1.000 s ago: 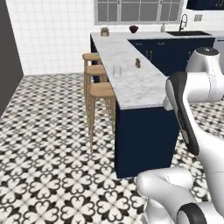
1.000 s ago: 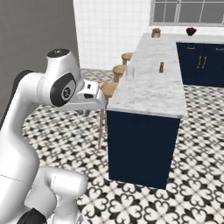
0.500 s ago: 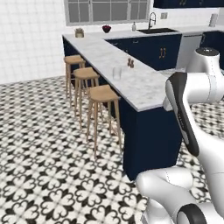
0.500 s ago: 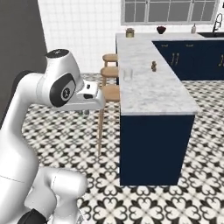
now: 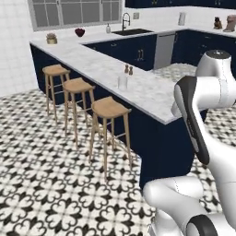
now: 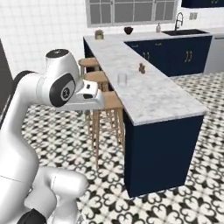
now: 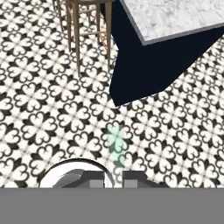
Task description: Take a straw from the drawer in front and place it inside the glass cup on the dining counter.
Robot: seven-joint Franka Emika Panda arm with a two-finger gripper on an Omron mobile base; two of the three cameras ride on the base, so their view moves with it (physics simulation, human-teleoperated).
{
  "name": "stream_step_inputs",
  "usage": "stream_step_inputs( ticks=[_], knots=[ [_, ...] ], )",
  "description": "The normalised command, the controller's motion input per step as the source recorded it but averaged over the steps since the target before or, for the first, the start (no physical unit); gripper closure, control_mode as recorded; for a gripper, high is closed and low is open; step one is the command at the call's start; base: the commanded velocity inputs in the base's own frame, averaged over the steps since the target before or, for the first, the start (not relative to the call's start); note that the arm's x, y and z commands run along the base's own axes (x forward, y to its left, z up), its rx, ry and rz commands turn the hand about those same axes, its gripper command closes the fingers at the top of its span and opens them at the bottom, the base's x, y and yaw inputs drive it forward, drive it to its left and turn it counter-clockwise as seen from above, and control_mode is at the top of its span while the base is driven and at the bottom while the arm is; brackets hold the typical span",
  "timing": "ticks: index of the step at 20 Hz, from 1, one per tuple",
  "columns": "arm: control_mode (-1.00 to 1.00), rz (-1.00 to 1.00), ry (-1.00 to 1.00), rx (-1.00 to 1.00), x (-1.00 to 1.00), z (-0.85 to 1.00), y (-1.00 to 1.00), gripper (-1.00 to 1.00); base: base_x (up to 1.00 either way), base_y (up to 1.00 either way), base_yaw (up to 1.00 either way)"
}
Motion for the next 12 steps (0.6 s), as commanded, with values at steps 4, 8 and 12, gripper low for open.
stream_step_inputs(
  ticks=[4,8,12],
  knots=[
    [1.00,0.00,0.00,0.00,0.00,0.00,0.00,1.00,0.53,1.00,-0.46],
    [1.00,0.00,0.00,0.00,0.00,0.00,0.00,1.00,0.47,1.00,-0.49],
    [1.00,0.00,0.00,0.00,0.00,0.00,0.00,1.00,0.38,1.00,-0.53]
  ],
)
